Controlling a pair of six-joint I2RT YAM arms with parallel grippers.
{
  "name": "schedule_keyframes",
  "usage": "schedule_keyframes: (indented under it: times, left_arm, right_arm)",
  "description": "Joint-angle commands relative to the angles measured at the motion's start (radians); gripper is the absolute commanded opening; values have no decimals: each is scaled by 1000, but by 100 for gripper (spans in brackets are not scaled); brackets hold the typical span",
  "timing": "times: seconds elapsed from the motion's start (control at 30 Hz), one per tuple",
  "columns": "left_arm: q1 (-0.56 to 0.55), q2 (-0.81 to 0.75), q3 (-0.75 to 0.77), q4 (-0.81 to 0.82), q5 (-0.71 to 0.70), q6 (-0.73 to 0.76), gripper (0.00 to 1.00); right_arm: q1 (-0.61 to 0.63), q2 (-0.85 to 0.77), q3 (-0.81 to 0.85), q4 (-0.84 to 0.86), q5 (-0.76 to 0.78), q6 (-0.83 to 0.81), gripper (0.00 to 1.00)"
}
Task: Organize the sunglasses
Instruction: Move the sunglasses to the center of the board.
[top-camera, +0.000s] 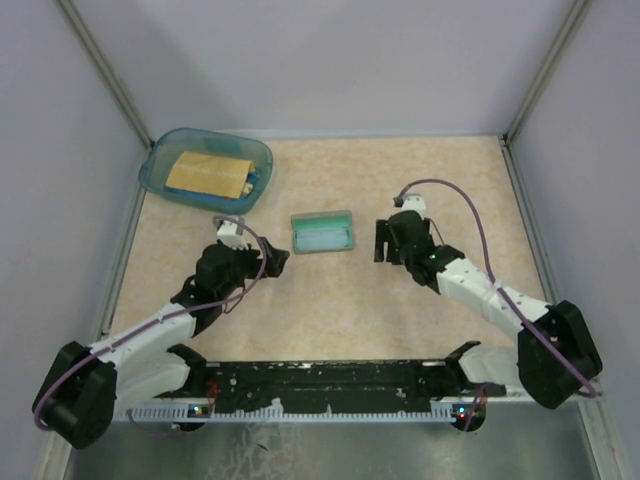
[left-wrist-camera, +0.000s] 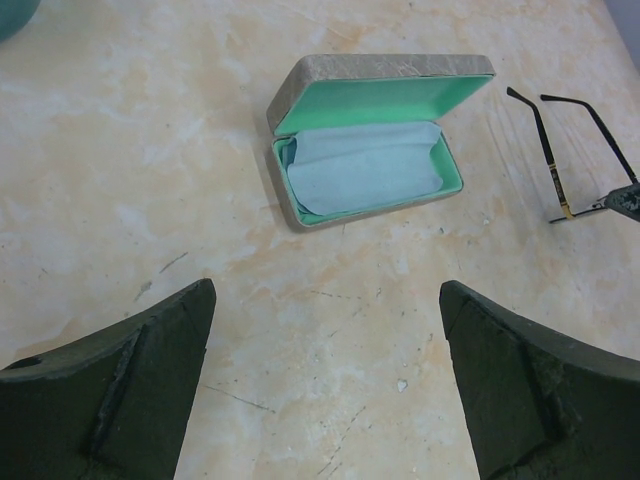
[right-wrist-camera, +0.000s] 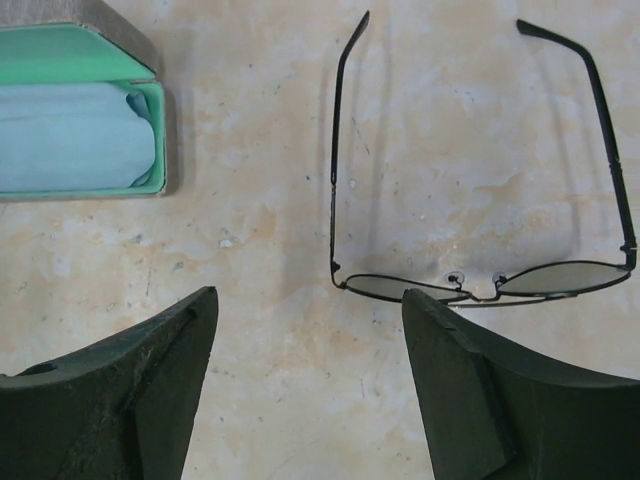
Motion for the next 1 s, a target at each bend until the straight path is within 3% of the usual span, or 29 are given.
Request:
schedule_keyframes:
  times: [0.0,0.47,0.97]
  left_arm:
    - [-14,-3,0,8,30,-6,99]
    - [-50,33,29,19,20,9,95]
    - [-82,31,27,28,8,8,94]
  right_arm:
    - [-9,31,109,-31,59,-31,74]
    - [-14,68,163,-31,55,-60,70]
    - [-73,365,385,-90,-17,-125,68]
